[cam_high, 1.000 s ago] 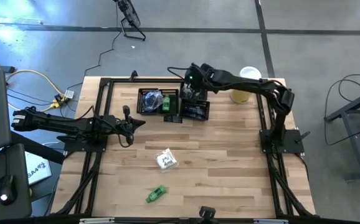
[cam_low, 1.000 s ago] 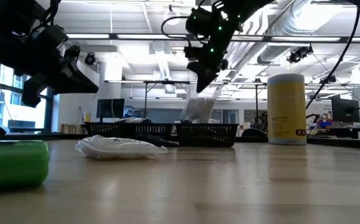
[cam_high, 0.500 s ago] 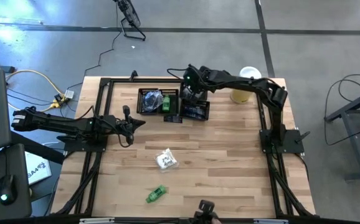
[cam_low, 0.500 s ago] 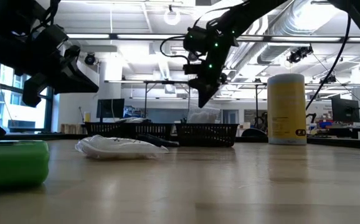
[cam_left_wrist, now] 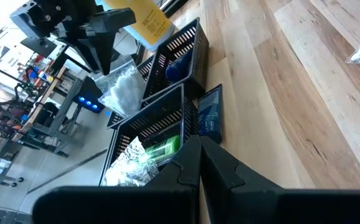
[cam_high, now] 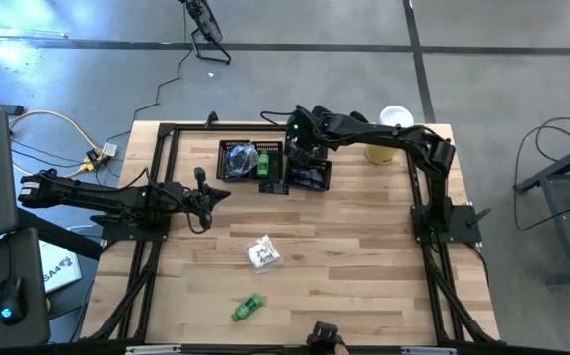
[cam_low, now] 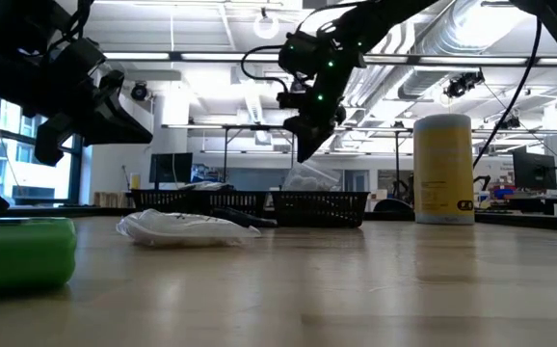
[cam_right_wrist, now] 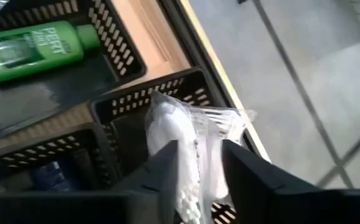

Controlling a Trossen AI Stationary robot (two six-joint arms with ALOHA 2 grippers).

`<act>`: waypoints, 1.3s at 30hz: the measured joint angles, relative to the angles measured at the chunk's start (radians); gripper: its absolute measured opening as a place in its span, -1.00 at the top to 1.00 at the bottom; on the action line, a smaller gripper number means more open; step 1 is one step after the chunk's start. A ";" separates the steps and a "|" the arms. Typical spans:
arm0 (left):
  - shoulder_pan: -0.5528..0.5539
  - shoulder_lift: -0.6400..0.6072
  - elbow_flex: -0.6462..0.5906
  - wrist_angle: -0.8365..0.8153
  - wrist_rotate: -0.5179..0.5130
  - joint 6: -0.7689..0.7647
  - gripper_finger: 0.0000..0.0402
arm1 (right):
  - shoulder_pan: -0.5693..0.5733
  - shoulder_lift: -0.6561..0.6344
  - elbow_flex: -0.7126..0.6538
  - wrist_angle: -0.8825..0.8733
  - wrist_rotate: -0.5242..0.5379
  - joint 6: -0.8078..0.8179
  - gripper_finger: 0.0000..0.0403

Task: Pick & Place Travel size toiletries
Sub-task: Put the white middle cotton buds into the top black bin, then put the white cotton buds into the top black bin

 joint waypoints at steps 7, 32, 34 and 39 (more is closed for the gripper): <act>0.000 0.000 0.000 0.000 0.003 0.000 1.00 | 0.043 -0.028 0.001 -0.019 0.283 -0.018 0.20; 0.000 0.000 0.000 -0.004 0.002 -0.049 1.00 | 0.316 -0.220 0.002 -0.027 -0.017 0.051 0.63; 0.000 0.000 0.000 -0.003 0.002 -0.054 1.00 | 0.334 -0.217 0.002 -0.028 -0.071 0.057 0.66; 0.000 0.000 0.000 -0.004 0.019 -0.087 1.00 | 0.382 -0.215 0.001 -0.024 -0.129 0.131 0.73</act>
